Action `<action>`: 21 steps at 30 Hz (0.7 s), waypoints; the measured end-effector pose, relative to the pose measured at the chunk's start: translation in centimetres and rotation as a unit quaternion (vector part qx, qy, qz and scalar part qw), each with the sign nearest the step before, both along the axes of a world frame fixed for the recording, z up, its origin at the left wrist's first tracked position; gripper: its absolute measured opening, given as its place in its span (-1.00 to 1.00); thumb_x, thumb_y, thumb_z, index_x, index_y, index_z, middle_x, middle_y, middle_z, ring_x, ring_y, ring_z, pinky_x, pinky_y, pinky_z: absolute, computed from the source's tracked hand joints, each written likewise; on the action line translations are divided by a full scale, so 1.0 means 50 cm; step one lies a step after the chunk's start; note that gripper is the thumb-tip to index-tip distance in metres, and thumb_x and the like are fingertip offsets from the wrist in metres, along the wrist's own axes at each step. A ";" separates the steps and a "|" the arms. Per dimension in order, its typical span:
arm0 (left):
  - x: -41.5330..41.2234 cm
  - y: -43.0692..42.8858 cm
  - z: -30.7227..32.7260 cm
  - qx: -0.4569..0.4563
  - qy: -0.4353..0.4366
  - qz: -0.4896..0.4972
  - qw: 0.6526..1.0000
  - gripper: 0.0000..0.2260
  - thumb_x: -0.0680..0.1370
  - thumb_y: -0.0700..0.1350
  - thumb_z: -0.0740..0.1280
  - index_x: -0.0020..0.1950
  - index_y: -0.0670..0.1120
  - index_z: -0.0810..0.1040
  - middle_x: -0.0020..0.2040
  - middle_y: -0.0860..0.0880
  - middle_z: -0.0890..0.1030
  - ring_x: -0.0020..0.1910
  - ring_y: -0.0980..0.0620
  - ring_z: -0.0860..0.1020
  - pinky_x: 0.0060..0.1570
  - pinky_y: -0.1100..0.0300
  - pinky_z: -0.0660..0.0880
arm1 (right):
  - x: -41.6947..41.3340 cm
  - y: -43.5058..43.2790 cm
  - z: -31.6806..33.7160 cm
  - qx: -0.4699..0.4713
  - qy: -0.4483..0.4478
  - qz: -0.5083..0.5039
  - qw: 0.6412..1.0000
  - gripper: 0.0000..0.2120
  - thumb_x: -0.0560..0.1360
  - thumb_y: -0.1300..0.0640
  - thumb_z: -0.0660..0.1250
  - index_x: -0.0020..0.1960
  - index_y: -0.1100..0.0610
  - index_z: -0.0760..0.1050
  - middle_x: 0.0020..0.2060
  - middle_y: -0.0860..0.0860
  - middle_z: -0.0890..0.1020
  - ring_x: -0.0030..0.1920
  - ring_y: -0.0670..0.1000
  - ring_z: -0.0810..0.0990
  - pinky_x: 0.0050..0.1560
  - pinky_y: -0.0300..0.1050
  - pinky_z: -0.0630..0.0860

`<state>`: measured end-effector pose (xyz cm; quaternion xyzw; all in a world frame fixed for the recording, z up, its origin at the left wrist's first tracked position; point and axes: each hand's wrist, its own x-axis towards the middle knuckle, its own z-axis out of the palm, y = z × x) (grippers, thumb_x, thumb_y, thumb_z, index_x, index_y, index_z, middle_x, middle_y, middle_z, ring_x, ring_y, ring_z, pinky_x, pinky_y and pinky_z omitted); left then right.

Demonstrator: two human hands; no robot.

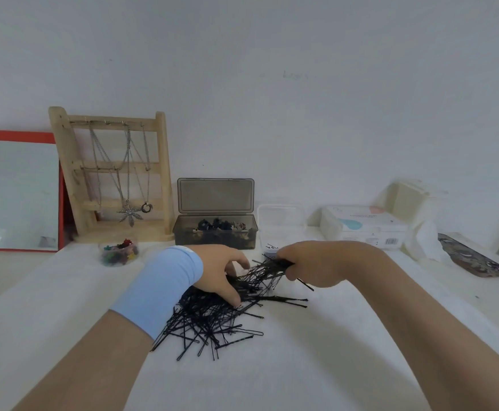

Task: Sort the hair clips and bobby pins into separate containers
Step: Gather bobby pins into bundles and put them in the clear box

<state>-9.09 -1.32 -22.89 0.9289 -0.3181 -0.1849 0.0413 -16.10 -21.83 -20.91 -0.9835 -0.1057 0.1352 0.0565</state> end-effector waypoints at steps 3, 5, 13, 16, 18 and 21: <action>0.003 0.007 0.010 -0.073 0.016 0.008 0.997 -0.26 0.33 0.31 0.48 0.45 0.25 0.28 0.23 0.22 0.53 0.25 0.12 0.48 0.32 0.07 0.37 | -0.001 -0.004 0.006 0.061 0.010 -0.017 0.998 -0.89 0.59 0.17 0.15 0.04 0.07 0.44 -0.24 -0.04 0.46 -0.24 -0.01 0.42 -0.26 -0.13 0.34; 0.004 0.007 0.018 -0.144 0.016 0.006 0.989 -0.34 0.35 0.30 0.47 0.40 0.26 0.35 0.14 0.26 0.57 0.18 0.21 0.51 0.26 0.13 0.39 | -0.001 0.000 0.005 0.125 0.023 -0.029 0.991 -0.86 0.60 0.15 0.15 0.09 0.00 0.45 -0.21 -0.04 0.48 -0.24 -0.03 0.44 -0.19 -0.14 0.41; -0.009 -0.008 0.023 -0.299 0.018 0.014 0.954 -0.76 0.45 0.01 0.50 0.10 0.11 0.59 -0.10 0.08 0.71 -0.23 0.09 0.66 0.07 0.06 0.58 | 0.007 0.013 -0.012 0.265 0.013 -0.023 0.964 -0.87 0.61 0.23 0.13 -0.02 0.07 0.43 -0.23 -0.01 0.52 -0.30 -0.02 0.43 -0.21 -0.09 0.43; -0.005 -0.001 0.027 -0.337 0.008 0.013 0.941 -0.73 0.46 -0.03 0.51 0.10 0.14 0.54 -0.14 0.02 0.71 -0.26 0.08 0.65 0.02 0.12 0.57 | 0.008 0.023 -0.023 0.314 0.025 -0.011 0.949 -0.78 0.61 0.28 0.10 0.04 0.05 0.48 -0.20 -0.02 0.57 -0.33 -0.06 0.45 -0.28 -0.18 0.40; -0.002 0.002 0.027 -0.326 0.006 0.008 0.945 -0.69 0.45 -0.02 0.51 0.12 0.15 0.50 -0.19 0.03 0.71 -0.27 0.11 0.63 -0.01 0.12 0.57 | 0.008 0.027 -0.025 0.328 0.039 -0.004 0.944 -0.75 0.60 0.30 0.10 0.05 0.07 0.51 -0.27 -0.02 0.51 -0.35 -0.06 0.42 -0.30 -0.22 0.37; 0.004 0.011 0.031 -0.296 0.041 0.004 0.954 -0.65 0.45 -0.01 0.51 0.17 0.13 0.48 -0.21 0.09 0.72 -0.30 0.14 0.63 -0.13 0.20 0.55 | 0.009 0.018 -0.017 0.320 0.080 -0.015 0.944 -0.78 0.58 0.32 0.12 -0.02 0.09 0.49 -0.28 0.03 0.40 -0.36 -0.03 0.34 -0.31 -0.18 0.32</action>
